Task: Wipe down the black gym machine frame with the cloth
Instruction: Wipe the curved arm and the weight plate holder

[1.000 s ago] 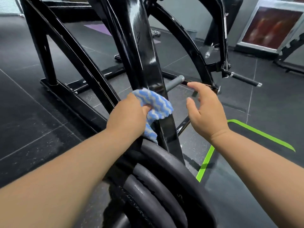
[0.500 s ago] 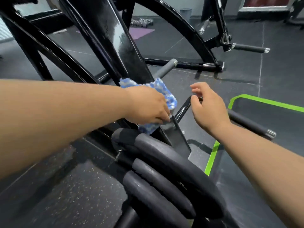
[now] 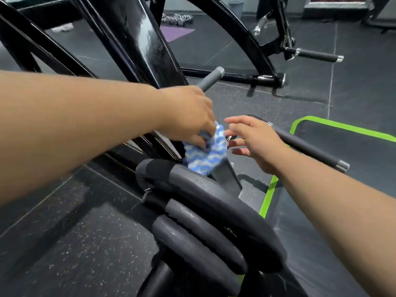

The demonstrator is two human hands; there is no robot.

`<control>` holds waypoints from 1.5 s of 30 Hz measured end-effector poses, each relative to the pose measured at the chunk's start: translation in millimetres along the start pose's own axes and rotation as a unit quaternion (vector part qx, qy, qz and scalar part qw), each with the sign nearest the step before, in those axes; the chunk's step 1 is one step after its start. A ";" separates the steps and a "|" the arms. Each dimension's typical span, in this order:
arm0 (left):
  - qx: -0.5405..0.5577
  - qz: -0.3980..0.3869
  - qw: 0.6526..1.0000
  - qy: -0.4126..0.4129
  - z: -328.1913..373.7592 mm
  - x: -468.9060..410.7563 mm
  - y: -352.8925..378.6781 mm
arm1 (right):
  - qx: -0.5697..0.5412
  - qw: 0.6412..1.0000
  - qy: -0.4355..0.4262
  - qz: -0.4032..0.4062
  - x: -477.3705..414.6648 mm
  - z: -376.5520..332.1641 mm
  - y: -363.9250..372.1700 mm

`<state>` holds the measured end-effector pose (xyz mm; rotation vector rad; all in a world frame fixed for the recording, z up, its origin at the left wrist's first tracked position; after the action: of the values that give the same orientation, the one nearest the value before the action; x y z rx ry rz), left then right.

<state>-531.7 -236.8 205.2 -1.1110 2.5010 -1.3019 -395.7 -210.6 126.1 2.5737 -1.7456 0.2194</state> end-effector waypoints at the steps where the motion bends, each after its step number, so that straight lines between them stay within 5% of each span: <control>1: 0.020 0.043 0.998 -0.031 -11.5 14.0 -12.1 | -0.061 0.998 0.012 -0.032 1.4 -6.6 11.0; 5: 0.096 0.171 0.971 -0.137 -13.0 61.5 -12.0 | 0.028 0.998 -0.055 -0.028 1.2 -16.3 36.4; 7: 0.165 0.265 0.909 -0.277 3.3 81.5 -8.1 | 0.146 0.986 -0.079 -0.010 4.2 -5.4 37.4; 10: 0.296 0.304 0.736 -0.527 28.4 101.2 15.0 | 0.250 0.960 -0.121 -0.019 14.5 -5.7 41.7; 12: 0.416 0.297 0.584 -0.630 36.8 104.4 31.3 | 0.292 0.928 -0.232 0.012 19.2 -33.4 55.9; 14: 0.524 0.264 0.458 -0.668 35.8 103.9 46.5 | 0.295 0.901 -0.317 0.018 22.1 -62.7 75.9; 18: 0.670 0.232 0.299 -0.638 43.6 106.4 62.6 | 0.393 0.846 -0.358 -0.028 24.2 -44.7 85.3; 25: 0.703 0.126 0.383 -0.586 48.2 106.3 58.3 | 0.490 0.793 -0.350 -0.091 25.1 -27.3 74.3; 29: 0.711 0.127 0.343 -0.601 50.5 104.6 56.1 | 0.466 0.794 -0.388 -0.045 22.4 -40.6 70.7; 31: 0.708 0.121 0.362 -0.594 51.2 103.3 54.6 | 0.484 0.788 -0.372 -0.081 25.6 -23.9 65.1; 35: 0.693 0.060 0.501 -0.515 53.9 93.3 43.0 | 0.522 0.793 -0.283 -0.136 35.2 15.3 43.4; 37: 0.673 0.013 0.558 -0.486 54.1 87.0 38.4 | 0.526 0.808 -0.250 -0.088 30.7 23.1 32.5; 41: 0.621 -0.061 0.634 -0.457 47.5 75.4 37.8 | 0.328 0.909 -0.235 0.103 10.4 -4.0 31.0; 45: 0.525 -0.093 0.743 -0.404 29.6 63.5 15.3 | 0.315 0.906 -0.258 0.114 9.7 8.8 34.2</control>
<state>-574.2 -292.3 189.4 -1.1794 0.7901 -1.4549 -423.0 -233.2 116.6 3.0608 -2.5218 0.1244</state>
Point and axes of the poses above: each hand's wrist, its own x-axis away from the middle knuckle, its own y-axis out of the palm, z = x × y, the point moved 4 cm from there along -x, towards the middle knuckle, and after that the axes turned 3 degrees about -y, right-handed, at the moved point
